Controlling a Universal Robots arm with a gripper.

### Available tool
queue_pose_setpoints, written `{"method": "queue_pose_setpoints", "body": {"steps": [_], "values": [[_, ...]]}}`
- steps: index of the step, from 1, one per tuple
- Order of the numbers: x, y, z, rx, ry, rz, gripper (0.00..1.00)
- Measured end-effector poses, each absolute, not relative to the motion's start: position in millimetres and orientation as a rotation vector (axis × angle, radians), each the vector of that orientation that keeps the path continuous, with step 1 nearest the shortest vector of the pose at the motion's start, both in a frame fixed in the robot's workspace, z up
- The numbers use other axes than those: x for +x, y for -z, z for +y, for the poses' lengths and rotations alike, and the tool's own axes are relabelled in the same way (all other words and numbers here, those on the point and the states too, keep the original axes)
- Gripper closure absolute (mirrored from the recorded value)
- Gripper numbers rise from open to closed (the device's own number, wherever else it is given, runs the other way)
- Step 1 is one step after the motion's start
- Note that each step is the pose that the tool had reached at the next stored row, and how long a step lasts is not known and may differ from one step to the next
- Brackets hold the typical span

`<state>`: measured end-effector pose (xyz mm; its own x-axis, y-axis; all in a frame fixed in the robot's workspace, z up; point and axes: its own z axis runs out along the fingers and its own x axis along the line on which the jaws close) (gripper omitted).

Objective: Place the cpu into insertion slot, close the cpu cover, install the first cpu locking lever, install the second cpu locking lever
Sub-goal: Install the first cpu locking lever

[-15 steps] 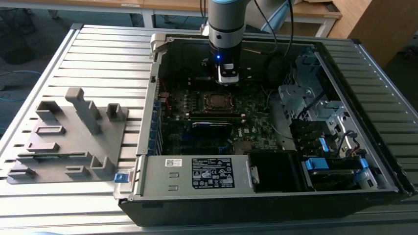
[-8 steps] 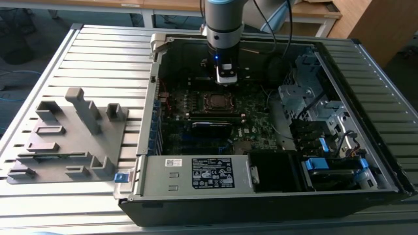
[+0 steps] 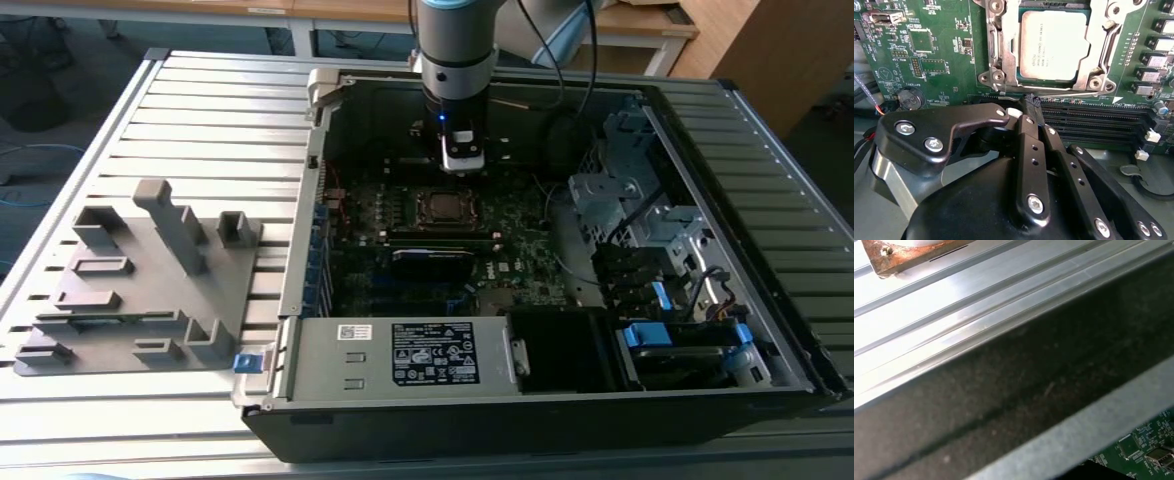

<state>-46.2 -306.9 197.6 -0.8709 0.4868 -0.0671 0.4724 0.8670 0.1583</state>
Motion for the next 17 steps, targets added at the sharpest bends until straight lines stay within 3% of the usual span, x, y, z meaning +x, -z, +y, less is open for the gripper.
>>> {"method": "queue_pose_setpoints", "body": {"steps": [17], "values": [[-46.2, -196.9, -309.0, 0.746, -0.177, 2.933, 0.89]]}}
